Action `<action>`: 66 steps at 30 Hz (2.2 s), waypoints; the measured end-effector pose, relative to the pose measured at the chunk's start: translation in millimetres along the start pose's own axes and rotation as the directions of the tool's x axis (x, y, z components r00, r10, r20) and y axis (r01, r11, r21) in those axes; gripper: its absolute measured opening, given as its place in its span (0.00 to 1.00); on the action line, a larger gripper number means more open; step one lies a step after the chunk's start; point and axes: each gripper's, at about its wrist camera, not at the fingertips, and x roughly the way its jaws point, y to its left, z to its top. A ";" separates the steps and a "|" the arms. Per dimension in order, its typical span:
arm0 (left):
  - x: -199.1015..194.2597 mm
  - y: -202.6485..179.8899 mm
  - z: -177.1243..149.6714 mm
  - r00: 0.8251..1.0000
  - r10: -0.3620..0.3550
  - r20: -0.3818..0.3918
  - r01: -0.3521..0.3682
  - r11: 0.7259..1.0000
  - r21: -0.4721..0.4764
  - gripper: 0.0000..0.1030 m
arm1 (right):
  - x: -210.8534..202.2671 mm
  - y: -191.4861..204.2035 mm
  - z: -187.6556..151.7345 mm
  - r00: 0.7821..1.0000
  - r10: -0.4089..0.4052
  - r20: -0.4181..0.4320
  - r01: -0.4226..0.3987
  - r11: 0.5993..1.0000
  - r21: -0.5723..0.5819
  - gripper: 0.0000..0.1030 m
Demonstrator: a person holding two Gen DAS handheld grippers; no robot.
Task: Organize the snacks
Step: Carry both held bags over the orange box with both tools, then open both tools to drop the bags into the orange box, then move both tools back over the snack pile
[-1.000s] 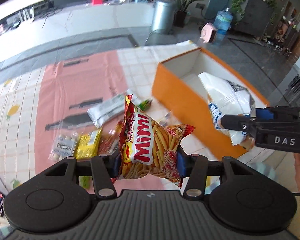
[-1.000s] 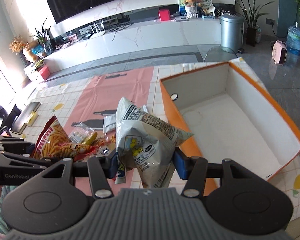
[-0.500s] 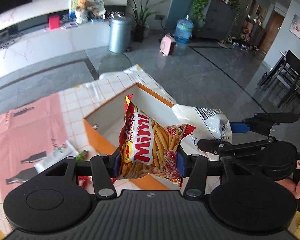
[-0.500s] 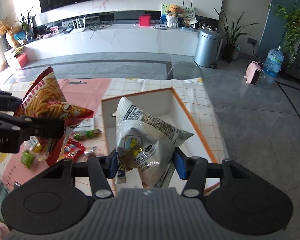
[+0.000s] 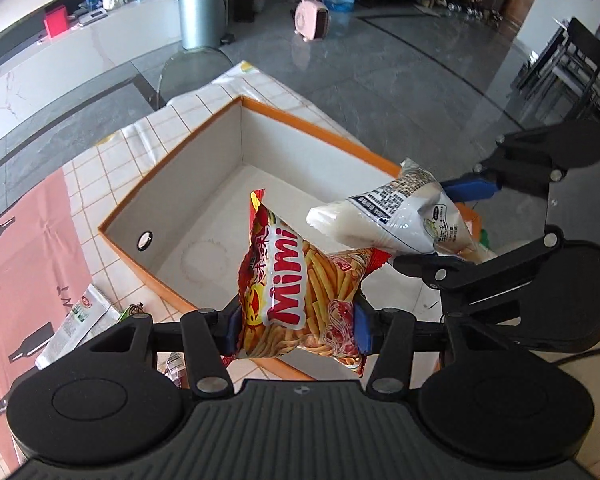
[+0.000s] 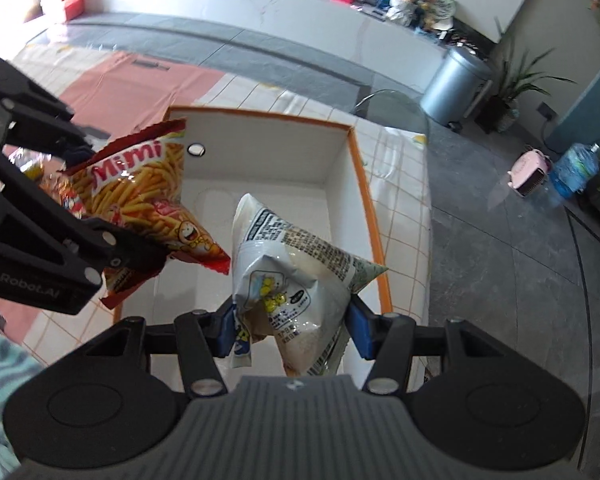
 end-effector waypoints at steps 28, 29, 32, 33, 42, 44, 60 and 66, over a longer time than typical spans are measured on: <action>90.2 -14.2 -2.9 0.983 0.059 -0.172 -0.013 0.966 0.258 0.61 | 108.3 -10.1 -8.3 0.967 0.119 -0.227 -0.145 0.984 -0.101 0.53; 91.0 -14.6 -2.8 0.983 0.061 -0.174 -0.014 0.965 0.261 0.64 | 111.2 -11.2 -7.9 0.966 0.117 -0.232 -0.143 0.985 -0.099 0.54; 90.4 -13.8 -1.4 0.984 0.063 -0.165 -0.019 0.965 0.260 0.68 | 114.7 -10.7 -8.1 0.965 0.111 -0.237 -0.138 0.985 -0.100 0.55; 89.3 -13.9 -1.4 0.985 0.062 -0.159 -0.019 0.966 0.257 0.72 | 115.6 -11.0 -7.6 0.965 0.113 -0.238 -0.139 0.986 -0.096 0.56; 57.7 -8.2 -1.5 0.996 0.050 -0.073 -0.035 0.980 0.195 0.79 | 101.7 -16.2 -2.3 0.975 0.089 -0.202 -0.105 0.992 -0.068 0.67; 46.3 -5.9 -3.5 0.998 0.045 -0.046 -0.036 0.984 0.172 0.79 | 93.3 -18.9 -1.4 0.979 0.090 -0.182 -0.098 0.995 -0.034 0.71; -61.9 37.5 -59.6 0.981 0.180 0.077 -0.181 0.983 0.004 0.80 | 3.3 23.2 -12.6 1.000 -0.018 0.023 0.009 0.937 0.348 0.72; -100.8 83.2 -101.2 0.957 0.277 0.086 -0.265 0.956 -0.129 0.79 | -23.2 84.0 -8.5 0.987 0.019 0.158 -0.083 0.910 0.407 0.72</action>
